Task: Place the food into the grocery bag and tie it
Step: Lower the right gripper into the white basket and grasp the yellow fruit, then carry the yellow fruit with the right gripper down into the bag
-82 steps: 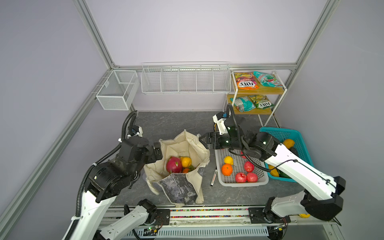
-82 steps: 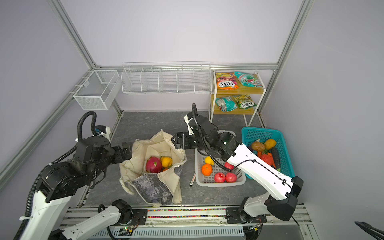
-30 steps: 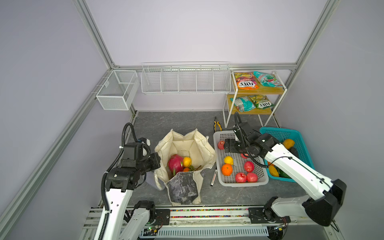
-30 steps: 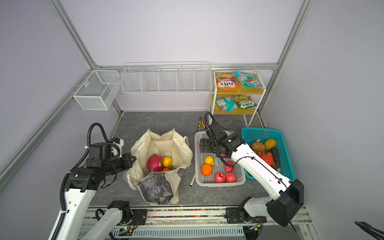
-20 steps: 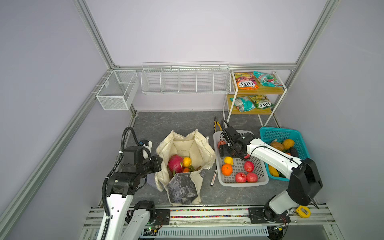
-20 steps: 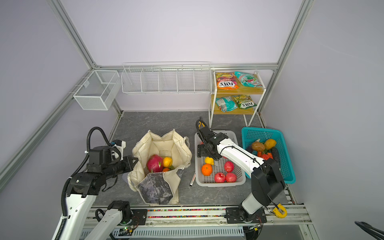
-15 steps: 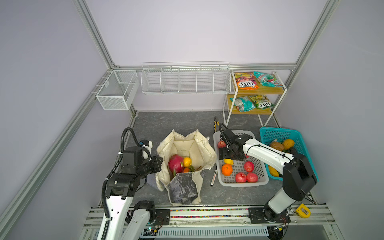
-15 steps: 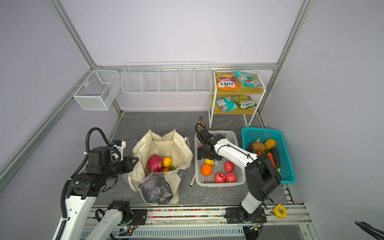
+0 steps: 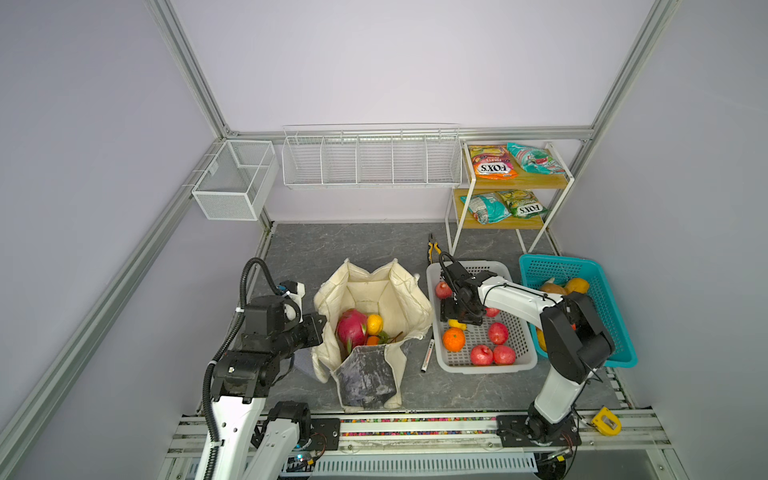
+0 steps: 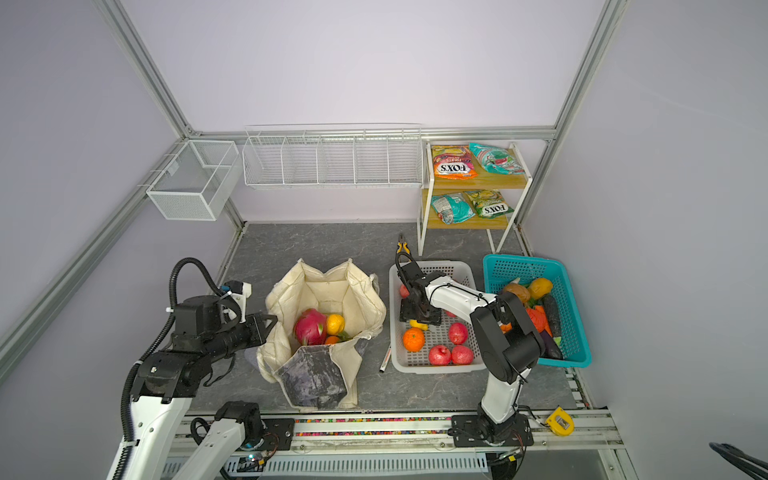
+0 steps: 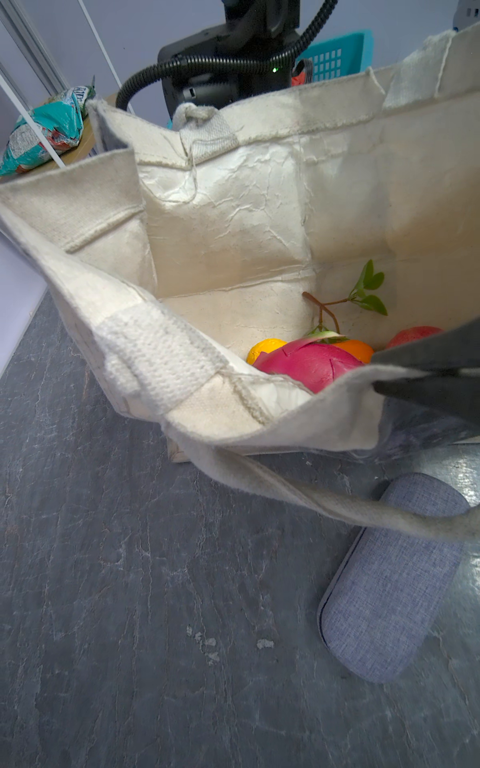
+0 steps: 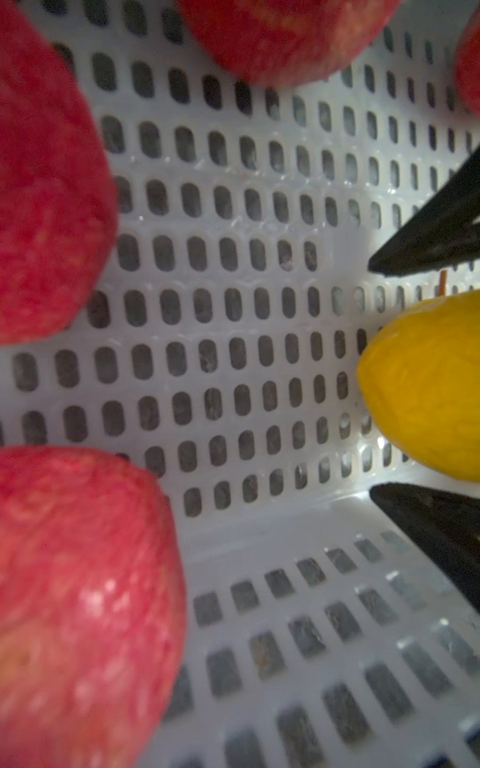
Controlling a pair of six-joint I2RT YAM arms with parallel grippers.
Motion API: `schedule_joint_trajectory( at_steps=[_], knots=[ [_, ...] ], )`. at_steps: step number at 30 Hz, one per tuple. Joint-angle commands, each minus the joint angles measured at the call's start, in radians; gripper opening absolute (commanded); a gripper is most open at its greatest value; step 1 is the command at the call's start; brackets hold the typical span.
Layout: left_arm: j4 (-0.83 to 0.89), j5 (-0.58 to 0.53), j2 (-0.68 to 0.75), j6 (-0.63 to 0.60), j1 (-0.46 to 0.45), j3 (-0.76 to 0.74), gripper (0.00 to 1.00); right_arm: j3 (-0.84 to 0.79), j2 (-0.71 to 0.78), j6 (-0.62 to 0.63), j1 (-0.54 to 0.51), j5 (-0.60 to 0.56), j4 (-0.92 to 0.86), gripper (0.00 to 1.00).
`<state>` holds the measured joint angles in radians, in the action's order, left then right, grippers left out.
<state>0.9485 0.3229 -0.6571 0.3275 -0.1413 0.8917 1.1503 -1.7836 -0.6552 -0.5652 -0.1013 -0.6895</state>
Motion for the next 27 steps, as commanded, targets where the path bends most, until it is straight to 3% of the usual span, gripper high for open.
schedule_joint_trajectory(
  at_steps=[1, 8, 19, 27],
  knots=[
    [0.000, 0.028, 0.010, -0.013, -0.009, -0.014, 0.00, -0.012, 0.005, -0.012, 0.004, 0.018, 0.018, 0.73],
    [-0.001, 0.028, 0.016, -0.013, -0.009, -0.014, 0.00, -0.010, 0.071, -0.014, 0.003, -0.027, -0.037, 0.61],
    [-0.004, 0.032, 0.018, -0.013, -0.011, -0.016, 0.00, 0.008, 0.187, -0.020, -0.013, -0.043, -0.108, 0.57],
    [-0.006, 0.042, 0.016, -0.016, -0.012, -0.017, 0.00, 0.325, 0.336, -0.027, -0.146, -0.139, -0.388, 0.57]
  ],
)
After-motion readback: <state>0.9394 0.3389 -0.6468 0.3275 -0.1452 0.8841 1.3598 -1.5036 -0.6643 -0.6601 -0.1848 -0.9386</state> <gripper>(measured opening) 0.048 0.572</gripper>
